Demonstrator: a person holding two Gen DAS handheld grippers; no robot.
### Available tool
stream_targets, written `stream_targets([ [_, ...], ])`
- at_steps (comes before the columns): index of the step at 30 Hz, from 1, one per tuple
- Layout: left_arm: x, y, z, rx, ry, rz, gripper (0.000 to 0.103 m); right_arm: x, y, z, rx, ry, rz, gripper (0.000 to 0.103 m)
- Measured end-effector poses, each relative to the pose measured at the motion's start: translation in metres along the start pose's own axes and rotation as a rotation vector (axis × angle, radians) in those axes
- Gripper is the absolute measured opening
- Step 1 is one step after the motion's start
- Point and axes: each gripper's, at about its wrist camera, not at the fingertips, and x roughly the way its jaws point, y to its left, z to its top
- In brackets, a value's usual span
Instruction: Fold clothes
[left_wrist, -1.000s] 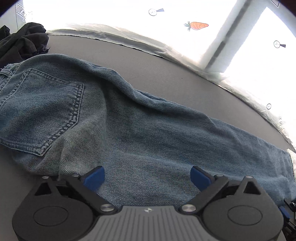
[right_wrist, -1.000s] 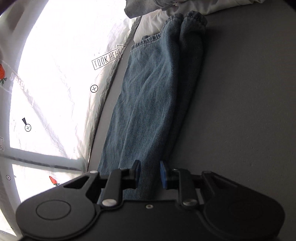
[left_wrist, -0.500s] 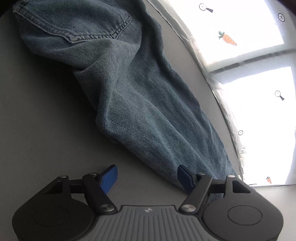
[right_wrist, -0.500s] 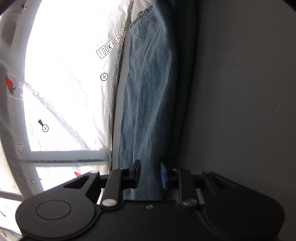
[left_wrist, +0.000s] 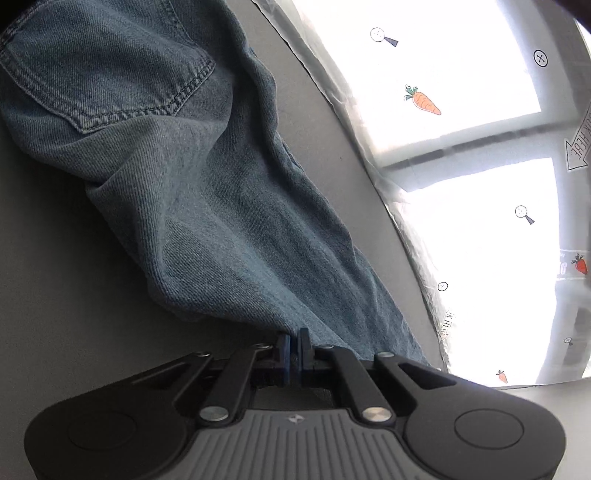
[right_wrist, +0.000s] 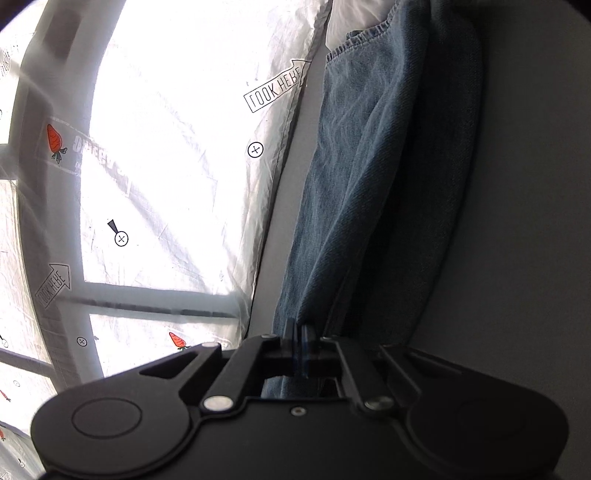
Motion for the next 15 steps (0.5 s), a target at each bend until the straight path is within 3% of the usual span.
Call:
stream_targets([
  [8, 0.012, -0.033, 0.037, 0.052, -0.07, -0.026, 0.003, 0.034, 0.055, 0.019, -0.143, 0.017, 0.043, 0.002],
  [12, 0.041, -0.02, 0.053, 0.015, -0.051, 0.023, 0.004, 0.072, 0.071, 0.022, -0.245, 0.044, -0.041, 0.002],
  [15, 0.065, -0.005, 0.059, -0.005, -0.014, 0.102, 0.004, 0.1, 0.067, 0.018, -0.311, 0.094, -0.165, 0.003],
])
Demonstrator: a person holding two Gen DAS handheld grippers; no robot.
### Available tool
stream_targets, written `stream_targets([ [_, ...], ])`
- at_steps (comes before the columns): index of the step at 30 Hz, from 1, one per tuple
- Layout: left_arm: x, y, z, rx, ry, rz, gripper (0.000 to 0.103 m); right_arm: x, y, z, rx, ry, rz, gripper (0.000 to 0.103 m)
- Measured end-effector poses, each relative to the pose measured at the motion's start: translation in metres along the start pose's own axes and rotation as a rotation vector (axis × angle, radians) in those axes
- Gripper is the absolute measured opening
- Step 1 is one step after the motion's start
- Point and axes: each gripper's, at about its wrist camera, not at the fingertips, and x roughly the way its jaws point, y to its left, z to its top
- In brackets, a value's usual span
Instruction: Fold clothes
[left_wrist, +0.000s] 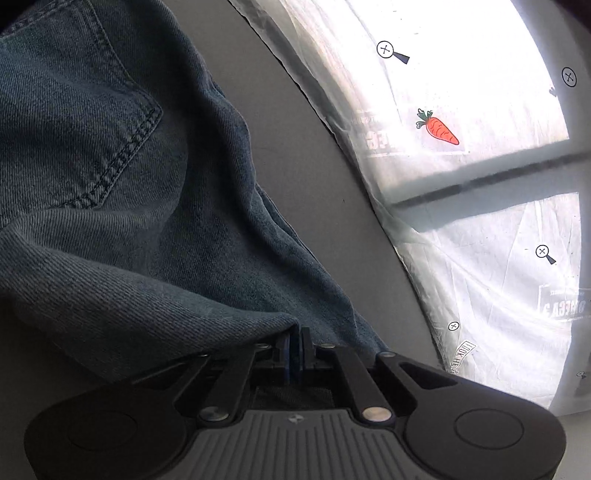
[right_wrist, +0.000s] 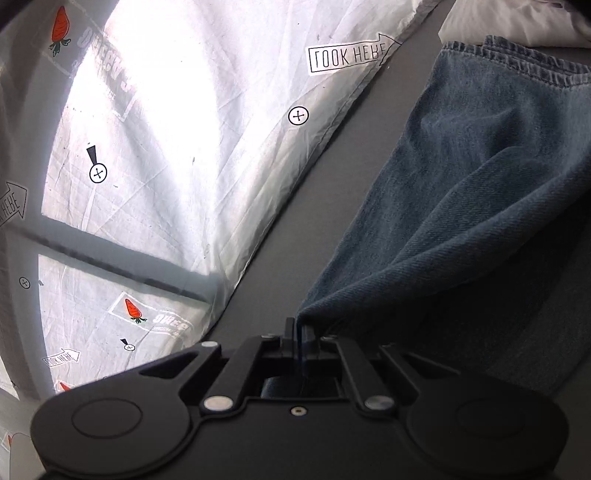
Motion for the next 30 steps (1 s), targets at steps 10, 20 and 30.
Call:
stream_targets([
  [10, 0.003, -0.013, -0.007, 0.177, 0.03, 0.08, 0.031, 0.0, 0.025, -0.053, -0.437, 0.079, -0.267, 0.03],
  [20, -0.036, -0.03, -0.059, 0.432, 0.025, 0.152, 0.051, 0.005, 0.051, -0.105, -0.876, 0.245, -0.464, 0.042],
  [30, -0.055, -0.011, -0.088, 0.451, 0.057, 0.203, 0.052, -0.025, 0.039, -0.128, -0.87, 0.295, -0.482, 0.049],
])
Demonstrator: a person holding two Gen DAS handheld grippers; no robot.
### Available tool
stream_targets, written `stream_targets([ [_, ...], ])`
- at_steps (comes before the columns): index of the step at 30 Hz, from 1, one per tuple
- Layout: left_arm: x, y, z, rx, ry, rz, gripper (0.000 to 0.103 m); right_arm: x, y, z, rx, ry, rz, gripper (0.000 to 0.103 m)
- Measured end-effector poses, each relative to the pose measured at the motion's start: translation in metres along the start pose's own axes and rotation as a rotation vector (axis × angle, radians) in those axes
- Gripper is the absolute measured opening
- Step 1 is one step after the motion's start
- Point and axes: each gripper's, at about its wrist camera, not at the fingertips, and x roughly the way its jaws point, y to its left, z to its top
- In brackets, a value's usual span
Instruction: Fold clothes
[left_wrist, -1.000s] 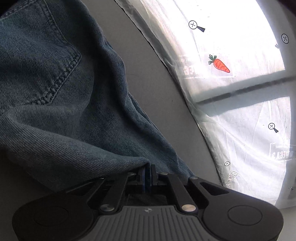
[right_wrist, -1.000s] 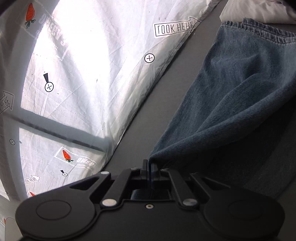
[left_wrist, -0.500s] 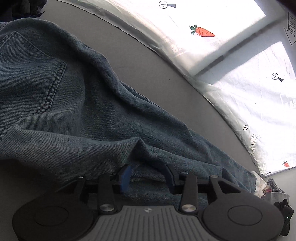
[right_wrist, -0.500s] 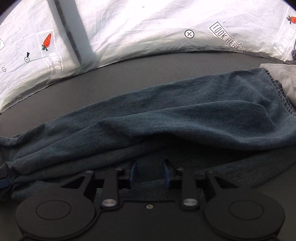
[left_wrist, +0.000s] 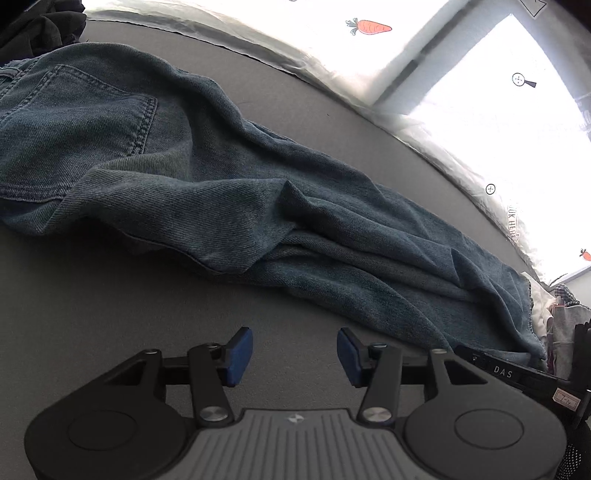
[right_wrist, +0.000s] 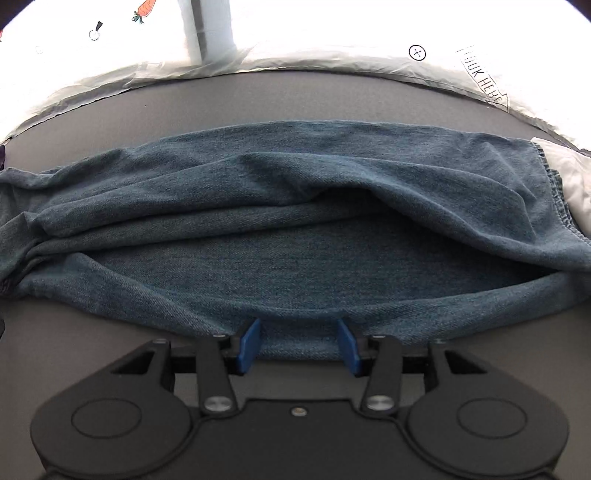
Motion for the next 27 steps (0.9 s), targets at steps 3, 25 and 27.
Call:
stream_targets([
  [3, -0.002, 0.007, -0.001, -0.011, 0.004, 0.031, 0.053, -0.005, 0.0, -0.012, 0.001, -0.016, -0.013, 0.05],
  [25, -0.018, 0.086, 0.049, 0.044, 0.015, 0.178, 0.059, 0.023, 0.13, 0.023, -0.041, -0.138, 0.023, 0.057],
  [27, -0.015, 0.099, 0.055, 0.038, 0.035, 0.177, 0.06, 0.016, 0.14, 0.009, -0.045, -0.146, 0.014, 0.057],
])
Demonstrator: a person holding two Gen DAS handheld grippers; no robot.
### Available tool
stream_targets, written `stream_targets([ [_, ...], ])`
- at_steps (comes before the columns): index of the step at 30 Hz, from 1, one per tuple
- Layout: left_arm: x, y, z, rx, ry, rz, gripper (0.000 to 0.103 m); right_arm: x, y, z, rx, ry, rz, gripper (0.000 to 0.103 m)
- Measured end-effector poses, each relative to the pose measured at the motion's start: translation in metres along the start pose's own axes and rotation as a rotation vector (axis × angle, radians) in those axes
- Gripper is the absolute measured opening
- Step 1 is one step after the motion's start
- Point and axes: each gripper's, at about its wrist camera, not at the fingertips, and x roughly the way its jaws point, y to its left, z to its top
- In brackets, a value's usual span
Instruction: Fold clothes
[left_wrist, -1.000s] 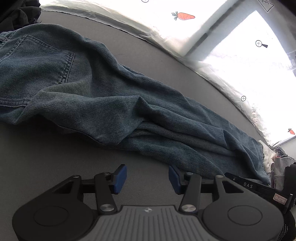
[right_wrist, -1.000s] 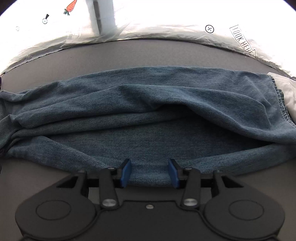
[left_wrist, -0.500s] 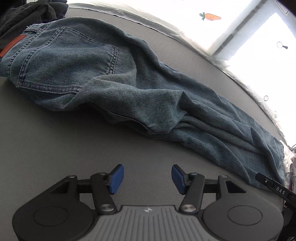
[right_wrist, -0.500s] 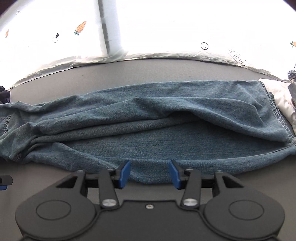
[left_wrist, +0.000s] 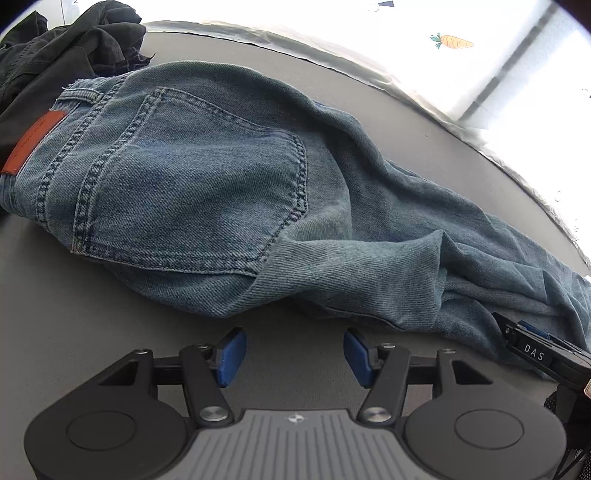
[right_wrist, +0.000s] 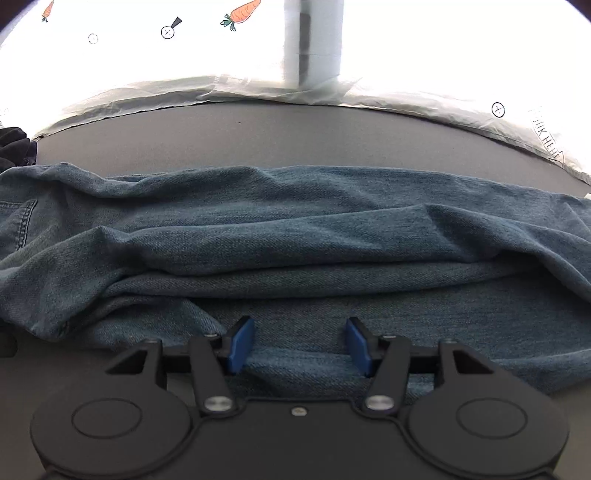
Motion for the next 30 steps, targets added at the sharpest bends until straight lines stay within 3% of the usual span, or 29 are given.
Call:
stream_targets([
  [6, 0.007, 0.022, 0.006, 0.027, 0.048, -0.087, 0.067, -0.026, 0.0, -0.028, 0.056, 0.001, -0.016, 0.056],
  [11, 0.006, 0.026, 0.008, 0.083, 0.065, -0.101, 0.068, -0.031, 0.002, -0.029, 0.121, 0.071, -0.03, 0.055],
  [12, 0.005, 0.028, 0.008, 0.089, 0.066, -0.096, 0.068, -0.034, 0.005, -0.027, 0.133, 0.057, -0.036, 0.051],
  [15, 0.003, 0.036, 0.008, 0.093, 0.053, -0.072, 0.069, -0.045, 0.01, -0.018, 0.17, -0.053, -0.004, 0.052],
  [22, -0.003, 0.066, 0.01, -0.03, 0.013, -0.059, 0.069, 0.006, 0.039, 0.015, 0.122, 0.021, 0.027, 0.055],
  [27, -0.005, 0.073, 0.007, -0.067, -0.006, -0.035, 0.071, -0.005, 0.085, 0.003, -0.073, 0.022, 0.077, 0.055],
  [30, -0.005, 0.071, 0.007, -0.065, -0.004, -0.026, 0.072, -0.018, 0.092, -0.011, -0.087, 0.017, 0.088, 0.046],
])
